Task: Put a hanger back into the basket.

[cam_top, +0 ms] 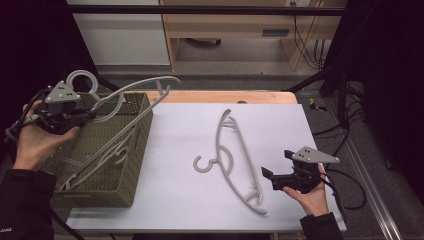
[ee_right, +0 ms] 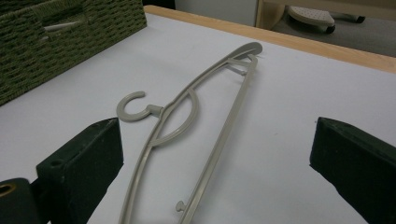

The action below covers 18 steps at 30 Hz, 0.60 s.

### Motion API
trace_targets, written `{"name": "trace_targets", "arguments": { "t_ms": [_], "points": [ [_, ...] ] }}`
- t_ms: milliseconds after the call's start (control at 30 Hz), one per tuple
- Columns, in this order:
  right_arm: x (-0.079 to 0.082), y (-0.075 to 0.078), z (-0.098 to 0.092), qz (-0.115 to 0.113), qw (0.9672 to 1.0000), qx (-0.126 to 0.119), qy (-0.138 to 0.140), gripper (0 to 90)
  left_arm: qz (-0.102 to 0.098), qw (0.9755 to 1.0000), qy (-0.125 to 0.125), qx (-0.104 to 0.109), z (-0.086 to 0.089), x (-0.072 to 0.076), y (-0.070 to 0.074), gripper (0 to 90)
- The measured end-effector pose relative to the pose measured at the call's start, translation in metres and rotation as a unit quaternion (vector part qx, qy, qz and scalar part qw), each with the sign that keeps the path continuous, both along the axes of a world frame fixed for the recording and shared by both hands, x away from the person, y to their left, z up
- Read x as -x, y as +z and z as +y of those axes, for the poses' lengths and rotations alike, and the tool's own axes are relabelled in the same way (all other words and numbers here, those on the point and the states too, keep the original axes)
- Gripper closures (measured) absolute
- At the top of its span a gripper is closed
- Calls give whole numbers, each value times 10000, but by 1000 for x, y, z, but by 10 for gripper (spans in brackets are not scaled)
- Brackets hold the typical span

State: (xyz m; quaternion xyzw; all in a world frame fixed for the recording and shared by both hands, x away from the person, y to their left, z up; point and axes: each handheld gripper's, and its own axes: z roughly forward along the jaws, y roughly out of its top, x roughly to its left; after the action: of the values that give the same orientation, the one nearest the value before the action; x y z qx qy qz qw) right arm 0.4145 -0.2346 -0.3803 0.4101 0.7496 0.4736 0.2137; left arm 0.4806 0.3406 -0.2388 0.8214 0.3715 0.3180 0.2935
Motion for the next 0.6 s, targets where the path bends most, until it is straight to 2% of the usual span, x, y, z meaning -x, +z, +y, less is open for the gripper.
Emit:
{"name": "trace_targets", "arguments": {
  "t_ms": [133,167,333,600],
  "points": [
    [-1,0,0,-23,10000,-2,-8,29,38,10000,50,19,11,-2,-5,824],
    [-1,-1,-1,-30,10000,13,-10,27,4,10000,74,31,19,-4,-9,824],
    [-1,-1,0,-5,10000,16,-39,28,59,9995,297,56,35,-7,-18,824],
    [-2,-3,2,20,10000,71,-32,28,129,9984,550,-73,54,-16,-34,824]
  ]
}}
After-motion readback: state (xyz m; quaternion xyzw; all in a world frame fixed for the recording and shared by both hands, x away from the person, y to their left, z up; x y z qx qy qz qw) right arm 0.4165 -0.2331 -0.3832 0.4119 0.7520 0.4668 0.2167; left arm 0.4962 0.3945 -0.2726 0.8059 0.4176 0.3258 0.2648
